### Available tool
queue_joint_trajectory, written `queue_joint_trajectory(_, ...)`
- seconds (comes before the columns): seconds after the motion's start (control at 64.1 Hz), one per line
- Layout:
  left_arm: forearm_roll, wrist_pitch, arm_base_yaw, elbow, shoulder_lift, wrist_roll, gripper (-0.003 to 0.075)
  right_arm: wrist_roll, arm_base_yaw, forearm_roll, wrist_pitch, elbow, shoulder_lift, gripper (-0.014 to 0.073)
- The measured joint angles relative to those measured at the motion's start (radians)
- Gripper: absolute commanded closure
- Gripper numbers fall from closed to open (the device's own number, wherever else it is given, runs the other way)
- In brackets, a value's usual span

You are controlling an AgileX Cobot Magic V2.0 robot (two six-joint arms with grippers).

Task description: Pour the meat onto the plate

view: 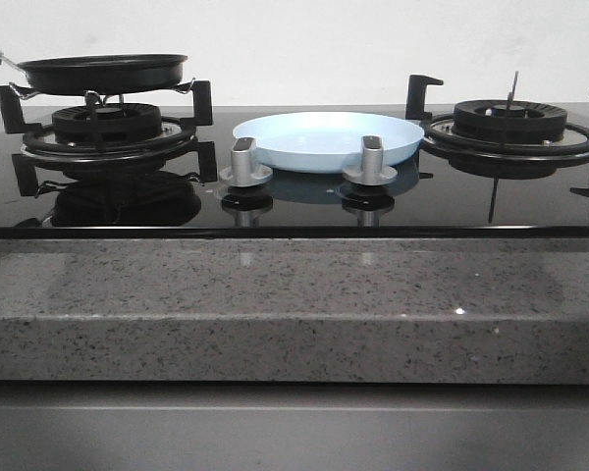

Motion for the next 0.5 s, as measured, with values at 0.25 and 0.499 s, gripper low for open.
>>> queue_joint_trajectory(0.25,0.0,0.0,0.0,0.0,0.0,0.0,0.0108,0.0,0.0,0.0,0.004,-0.002,0.0,0.0022)
queue_joint_trajectory(0.499,0.0,0.0,0.0,0.0,0.0,0.0,0.0104,0.0,0.0,-0.001,0.004,-0.002,0.0,-0.0017)
